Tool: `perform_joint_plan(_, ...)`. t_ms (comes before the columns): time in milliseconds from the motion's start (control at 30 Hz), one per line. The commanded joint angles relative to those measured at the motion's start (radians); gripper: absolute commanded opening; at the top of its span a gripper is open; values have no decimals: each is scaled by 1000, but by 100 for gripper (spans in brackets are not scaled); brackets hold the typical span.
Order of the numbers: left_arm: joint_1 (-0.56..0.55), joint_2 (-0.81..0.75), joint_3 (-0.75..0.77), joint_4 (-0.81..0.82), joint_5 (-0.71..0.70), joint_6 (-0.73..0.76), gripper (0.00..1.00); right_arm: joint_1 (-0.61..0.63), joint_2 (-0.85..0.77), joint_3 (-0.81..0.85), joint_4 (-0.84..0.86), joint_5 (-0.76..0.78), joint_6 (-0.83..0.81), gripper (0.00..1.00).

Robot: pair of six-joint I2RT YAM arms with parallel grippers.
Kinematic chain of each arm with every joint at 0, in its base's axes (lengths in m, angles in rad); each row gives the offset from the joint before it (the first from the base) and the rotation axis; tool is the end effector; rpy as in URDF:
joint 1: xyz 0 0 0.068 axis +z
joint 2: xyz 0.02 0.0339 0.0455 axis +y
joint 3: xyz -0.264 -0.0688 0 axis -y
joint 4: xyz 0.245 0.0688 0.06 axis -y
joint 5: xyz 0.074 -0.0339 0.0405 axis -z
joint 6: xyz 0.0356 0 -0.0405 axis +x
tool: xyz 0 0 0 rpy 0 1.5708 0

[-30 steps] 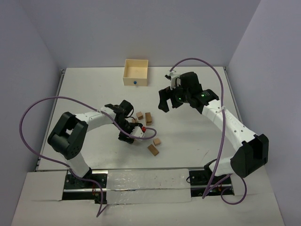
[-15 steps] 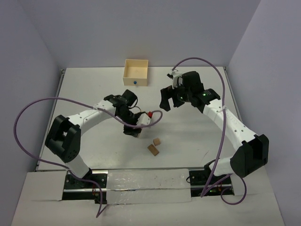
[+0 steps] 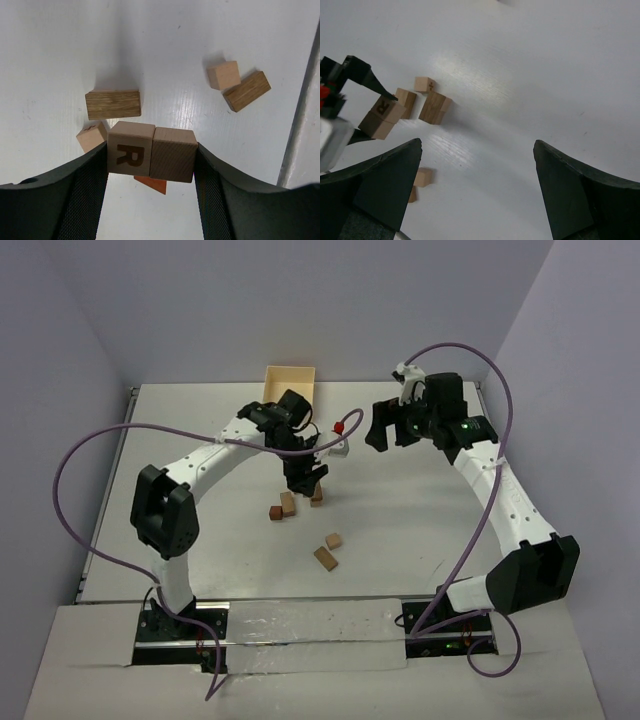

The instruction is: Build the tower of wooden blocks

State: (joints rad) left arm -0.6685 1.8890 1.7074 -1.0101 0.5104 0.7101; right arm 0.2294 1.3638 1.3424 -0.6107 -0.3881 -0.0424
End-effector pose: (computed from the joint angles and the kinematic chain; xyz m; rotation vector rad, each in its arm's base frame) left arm 0.2979 -0.2574 0.2814 1.8042 1.9787 -0.6869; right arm 0.2874 0.0809 0.3634 -0.5124 2.1379 0.5316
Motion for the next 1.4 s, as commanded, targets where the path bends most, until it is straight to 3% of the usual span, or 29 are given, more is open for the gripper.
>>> perform_joint_plan(0, -2, 49, 65, 18, -77, -118, 3, -40, -44, 56, -32, -10, -36, 100)
perform_joint_plan(333, -5, 90, 41, 171, -169, -225, 0, -53, -40, 62, -40, -16, -42, 100)
perform_joint_plan(600, -8, 26, -70, 299, -208, -194, 0, -55, -25, 71, -45, -28, -42, 100)
perform_joint_plan(800, -14, 24, -90, 306, -183, -149, 0, -55, -20, 74, -44, -34, -39, 100)
perform_joint_plan(1367, -46, 32, -120, 335, -201, -113, 14, -55, -16, 65, -42, -31, -36, 100)
